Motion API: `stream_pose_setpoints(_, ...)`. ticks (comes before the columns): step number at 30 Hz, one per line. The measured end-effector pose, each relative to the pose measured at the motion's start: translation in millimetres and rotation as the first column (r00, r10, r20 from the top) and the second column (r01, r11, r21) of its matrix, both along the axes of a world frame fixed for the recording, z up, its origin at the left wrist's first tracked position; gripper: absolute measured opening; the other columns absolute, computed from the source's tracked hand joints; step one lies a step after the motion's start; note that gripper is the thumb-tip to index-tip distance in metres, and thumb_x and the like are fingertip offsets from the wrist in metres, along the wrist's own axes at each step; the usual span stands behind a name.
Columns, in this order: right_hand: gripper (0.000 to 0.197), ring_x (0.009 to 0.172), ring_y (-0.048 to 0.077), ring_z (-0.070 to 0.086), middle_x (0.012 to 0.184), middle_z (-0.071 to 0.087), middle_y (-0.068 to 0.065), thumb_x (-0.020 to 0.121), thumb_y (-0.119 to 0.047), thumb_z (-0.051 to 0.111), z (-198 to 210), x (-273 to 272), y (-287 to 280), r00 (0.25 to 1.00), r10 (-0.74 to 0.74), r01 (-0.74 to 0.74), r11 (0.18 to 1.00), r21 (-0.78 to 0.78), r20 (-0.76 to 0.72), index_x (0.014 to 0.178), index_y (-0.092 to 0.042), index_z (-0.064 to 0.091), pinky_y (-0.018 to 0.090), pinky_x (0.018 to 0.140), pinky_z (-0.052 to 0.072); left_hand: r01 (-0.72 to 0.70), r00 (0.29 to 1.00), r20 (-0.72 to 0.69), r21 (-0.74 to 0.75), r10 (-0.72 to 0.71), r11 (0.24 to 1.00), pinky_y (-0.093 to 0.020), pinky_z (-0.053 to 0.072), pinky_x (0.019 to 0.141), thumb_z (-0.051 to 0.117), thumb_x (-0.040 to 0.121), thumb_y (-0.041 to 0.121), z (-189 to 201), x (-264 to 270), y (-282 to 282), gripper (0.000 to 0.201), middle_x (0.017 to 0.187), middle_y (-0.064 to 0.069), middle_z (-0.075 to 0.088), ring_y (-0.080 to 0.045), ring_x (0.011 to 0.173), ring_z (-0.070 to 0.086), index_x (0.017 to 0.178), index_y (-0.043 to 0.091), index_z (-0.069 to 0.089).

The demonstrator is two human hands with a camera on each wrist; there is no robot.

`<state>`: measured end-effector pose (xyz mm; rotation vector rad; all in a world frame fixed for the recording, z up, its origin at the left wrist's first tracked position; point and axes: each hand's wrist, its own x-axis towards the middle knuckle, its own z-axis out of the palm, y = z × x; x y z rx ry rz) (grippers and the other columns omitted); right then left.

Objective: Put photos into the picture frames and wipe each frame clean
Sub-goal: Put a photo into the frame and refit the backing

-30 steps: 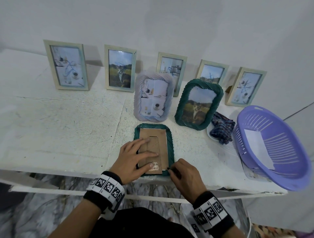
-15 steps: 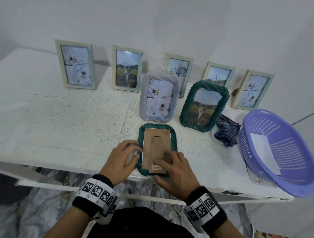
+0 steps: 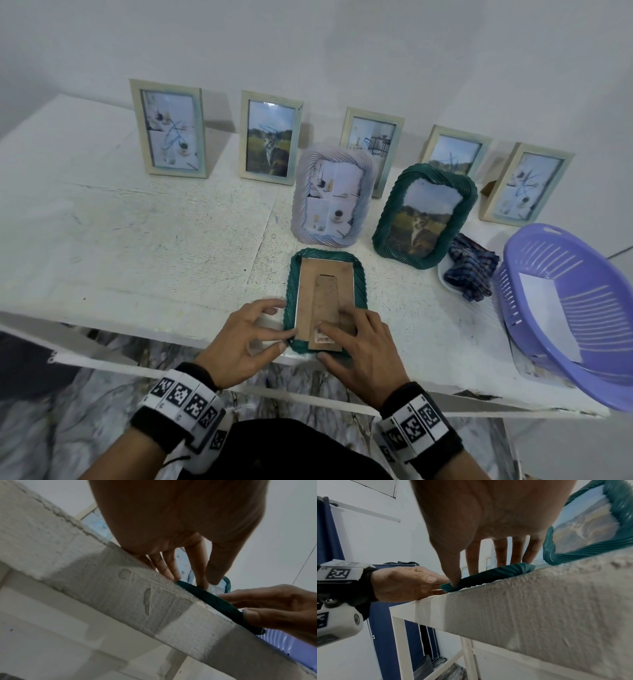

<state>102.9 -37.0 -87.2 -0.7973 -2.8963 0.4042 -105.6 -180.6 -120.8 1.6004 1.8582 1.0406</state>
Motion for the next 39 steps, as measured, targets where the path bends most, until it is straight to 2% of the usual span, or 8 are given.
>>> stream_pose_setpoints(3, 0.044, 0.108, 0.026, 0.050, 0.123, 0.055, 0.003, 0.079, -0.059, 0.054, -0.2, 0.8, 0.3, 1.000, 0.002, -0.002, 1.000, -0.005, 0.009, 0.117, -0.038, 0.062, 0.040, 0.081, 0.051, -0.033, 0.999, -0.005, 0.002, 0.033, 0.999, -0.026, 0.042, 0.103, 0.057, 0.088, 0.048, 5.4, -3.0, -0.7, 0.029, 0.138, 0.023, 0.047, 0.002, 0.123, 0.047, 0.111, 0.036, 0.070)
stream_pose_setpoints(8, 0.045, 0.108, 0.027, 0.050, 0.123, 0.055, 0.004, 0.079, -0.059, 0.052, -0.1, 1.2, -0.2, 1.000, -0.002, 0.002, 1.000, -0.012, 0.013, 0.118, -0.038, 0.063, 0.040, 0.080, 0.051, 0.034, 0.979, -0.200, 0.017, -0.030, 0.999, -0.031, 0.045, 0.096, 0.056, 0.088, 0.045, 12.3, -8.0, 1.3, 0.025, 0.136, 0.017, 0.051, 0.004, 0.116, 0.049, 0.105, 0.035, 0.071)
stream_pose_setpoints(14, 0.044, 0.107, 0.028, 0.050, 0.122, 0.056, 0.004, 0.079, -0.059, 0.053, 0.7, 0.7, -0.5, 1.000, -0.003, 0.003, 1.000, -0.012, 0.010, 0.117, -0.038, 0.063, 0.040, 0.079, 0.051, 0.024, 0.999, 0.023, -0.040, -0.024, 0.999, -0.030, 0.027, 0.109, 0.053, 0.088, 0.053, 6.3, -8.2, -4.1, 0.033, 0.142, 0.023, 0.044, 0.002, 0.134, 0.034, 0.113, 0.040, 0.070)
stream_pose_setpoints(20, 0.043, 0.105, 0.028, 0.052, 0.121, 0.056, 0.005, 0.078, -0.057, 0.054, 1.8, -0.3, -1.0, 1.000, -0.007, 0.007, 1.000, -0.017, -0.001, 0.114, -0.036, 0.066, 0.041, 0.077, 0.052, 0.070, 0.996, -0.038, -0.174, -0.078, 0.982, -0.032, 0.016, 0.108, 0.044, 0.085, 0.063, 9.3, -6.0, -0.5, 0.037, 0.143, 0.029, 0.030, 0.002, 0.135, 0.020, 0.117, 0.056, 0.060)
stream_pose_setpoints(27, 0.044, 0.105, 0.028, 0.052, 0.120, 0.057, 0.004, 0.078, -0.057, 0.052, 4.5, -0.2, -1.6, 1.000, 0.002, -0.002, 1.000, -0.020, -0.002, 0.114, -0.036, 0.067, 0.041, 0.077, 0.052, 0.007, 1.000, 0.019, -0.082, -0.006, 0.997, -0.021, 0.019, 0.106, 0.050, 0.088, 0.053, 9.8, -4.0, -1.6, 0.029, 0.141, 0.023, 0.043, 0.004, 0.133, 0.031, 0.108, 0.047, 0.070)
stream_pose_setpoints(31, 0.043, 0.104, 0.028, 0.052, 0.120, 0.057, 0.004, 0.078, -0.057, 0.052, 4.1, 0.4, -0.6, 1.000, 0.007, -0.007, 1.000, -0.017, 0.003, 0.113, -0.036, 0.067, 0.041, 0.076, 0.052, 0.014, 1.000, -0.020, -0.101, -0.016, 0.995, -0.031, 0.019, 0.110, 0.049, 0.088, 0.054, 5.8, -3.0, -1.4, 0.028, 0.142, 0.023, 0.040, 0.000, 0.135, 0.029, 0.110, 0.051, 0.067)
stream_pose_setpoints(36, 0.044, 0.105, 0.027, 0.052, 0.121, 0.056, 0.003, 0.078, -0.058, 0.053, 6.1, 0.8, 2.5, 0.999, 0.044, -0.045, 0.999, -0.018, -0.015, 0.116, -0.037, 0.065, 0.041, 0.077, 0.053, -0.003, 0.999, -0.033, -0.096, 0.000, 0.995, -0.035, 0.023, 0.109, 0.049, 0.088, 0.054, 9.6, -4.0, 0.5, 0.028, 0.139, 0.023, 0.042, 0.002, 0.132, 0.031, 0.109, 0.051, 0.068)
stream_pose_setpoints(39, 0.054, 0.105, 0.020, 0.049, 0.125, 0.049, 0.002, 0.080, -0.060, 0.053, 14.7, -1.2, 12.5, 0.994, 0.009, -0.025, 0.991, -0.134, -0.113, 0.126, -0.031, 0.056, 0.033, 0.084, 0.049, -0.079, 0.992, -0.101, -0.055, 0.074, 0.995, -0.042, 0.032, 0.104, 0.050, 0.087, 0.053, 16.6, -5.4, 11.7, 0.030, 0.133, 0.019, 0.047, -0.003, 0.125, 0.039, 0.108, 0.045, 0.069)
